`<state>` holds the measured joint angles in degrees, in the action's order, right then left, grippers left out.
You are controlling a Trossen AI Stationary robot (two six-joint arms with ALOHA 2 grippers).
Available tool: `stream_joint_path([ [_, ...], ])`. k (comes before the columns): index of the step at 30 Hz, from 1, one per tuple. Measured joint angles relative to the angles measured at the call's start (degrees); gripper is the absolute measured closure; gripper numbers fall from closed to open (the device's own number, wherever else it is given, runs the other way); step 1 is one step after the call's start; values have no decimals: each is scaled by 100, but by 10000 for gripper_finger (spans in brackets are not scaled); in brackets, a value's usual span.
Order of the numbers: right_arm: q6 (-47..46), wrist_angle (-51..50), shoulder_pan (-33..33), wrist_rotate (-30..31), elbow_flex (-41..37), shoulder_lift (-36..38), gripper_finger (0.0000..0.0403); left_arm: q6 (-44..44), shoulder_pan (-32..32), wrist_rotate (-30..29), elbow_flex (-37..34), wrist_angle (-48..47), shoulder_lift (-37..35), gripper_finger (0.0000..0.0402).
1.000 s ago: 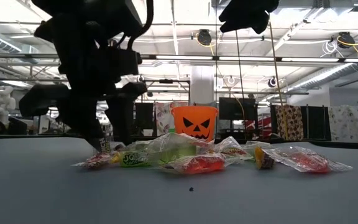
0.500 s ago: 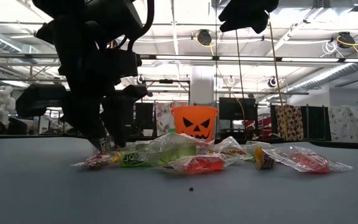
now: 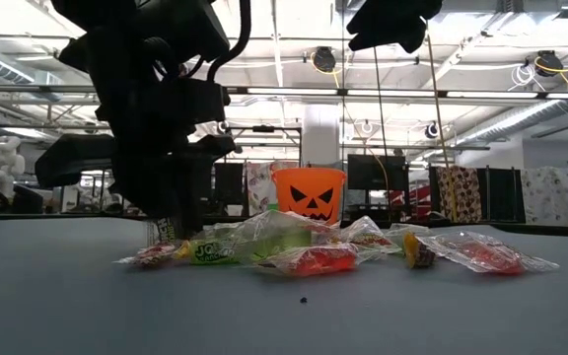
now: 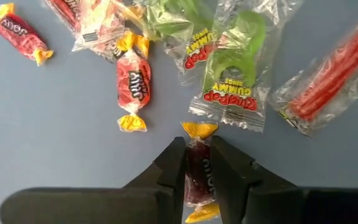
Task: Sort candy by brand, put in halloween buckets
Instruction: Put the red candy into the black bucket
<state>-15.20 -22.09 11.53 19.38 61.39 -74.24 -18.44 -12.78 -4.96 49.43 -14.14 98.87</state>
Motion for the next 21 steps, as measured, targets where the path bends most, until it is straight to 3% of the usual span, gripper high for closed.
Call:
stream_joint_path([
  [7, 36, 0, 0, 0, 0, 0, 234, 135, -72, -79, 331, -341, -321, 339],
  [21, 109, 44, 0, -22, 2, 0, 234, 72, -98, -501, 874, 172, -2388, 340],
])
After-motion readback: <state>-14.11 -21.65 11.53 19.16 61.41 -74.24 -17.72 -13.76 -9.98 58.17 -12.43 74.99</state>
